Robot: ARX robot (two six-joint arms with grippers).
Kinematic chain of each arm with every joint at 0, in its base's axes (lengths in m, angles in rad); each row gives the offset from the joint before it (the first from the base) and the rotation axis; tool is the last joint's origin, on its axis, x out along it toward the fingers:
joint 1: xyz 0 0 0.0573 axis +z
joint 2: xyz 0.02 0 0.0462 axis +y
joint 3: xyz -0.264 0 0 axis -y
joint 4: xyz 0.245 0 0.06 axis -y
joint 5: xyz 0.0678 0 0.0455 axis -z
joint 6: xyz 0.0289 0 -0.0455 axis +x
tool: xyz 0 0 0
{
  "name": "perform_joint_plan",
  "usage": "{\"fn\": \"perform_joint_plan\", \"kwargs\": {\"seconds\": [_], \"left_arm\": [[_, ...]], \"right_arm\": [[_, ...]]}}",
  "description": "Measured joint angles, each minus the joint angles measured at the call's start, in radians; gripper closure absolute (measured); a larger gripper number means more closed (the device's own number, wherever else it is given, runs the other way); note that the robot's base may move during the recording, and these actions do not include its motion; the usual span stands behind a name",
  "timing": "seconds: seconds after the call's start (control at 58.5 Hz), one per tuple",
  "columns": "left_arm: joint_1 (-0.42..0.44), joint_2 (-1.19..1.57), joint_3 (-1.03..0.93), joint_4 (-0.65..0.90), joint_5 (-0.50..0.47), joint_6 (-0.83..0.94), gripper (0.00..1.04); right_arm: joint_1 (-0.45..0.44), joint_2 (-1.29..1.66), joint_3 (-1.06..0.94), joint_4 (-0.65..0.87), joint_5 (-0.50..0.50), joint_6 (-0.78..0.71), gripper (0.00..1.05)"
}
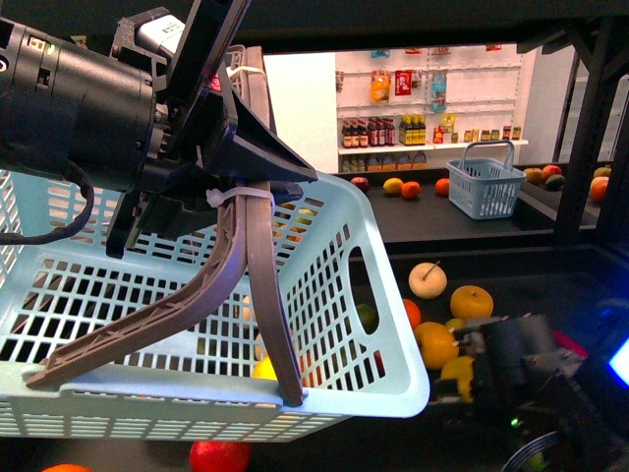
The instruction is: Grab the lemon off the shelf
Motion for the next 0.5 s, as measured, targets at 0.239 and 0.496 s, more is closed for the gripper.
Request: {"fn": "perform_joint_plan", "kwargs": {"seconds": [0.239,0.496], "left_arm": [[0.000,0.000,0.000,0.000,0.001,0.000,0.91],[0.000,0.000,0.000,0.000,0.000,0.000,0.92]], "right_arm": [[-0.092,-0.387,-0.291,0.121,-0.048,0.061,0.47],[-0.035,-0.776,-0.488,0.152,-0.185,0.243,0.47]]}}
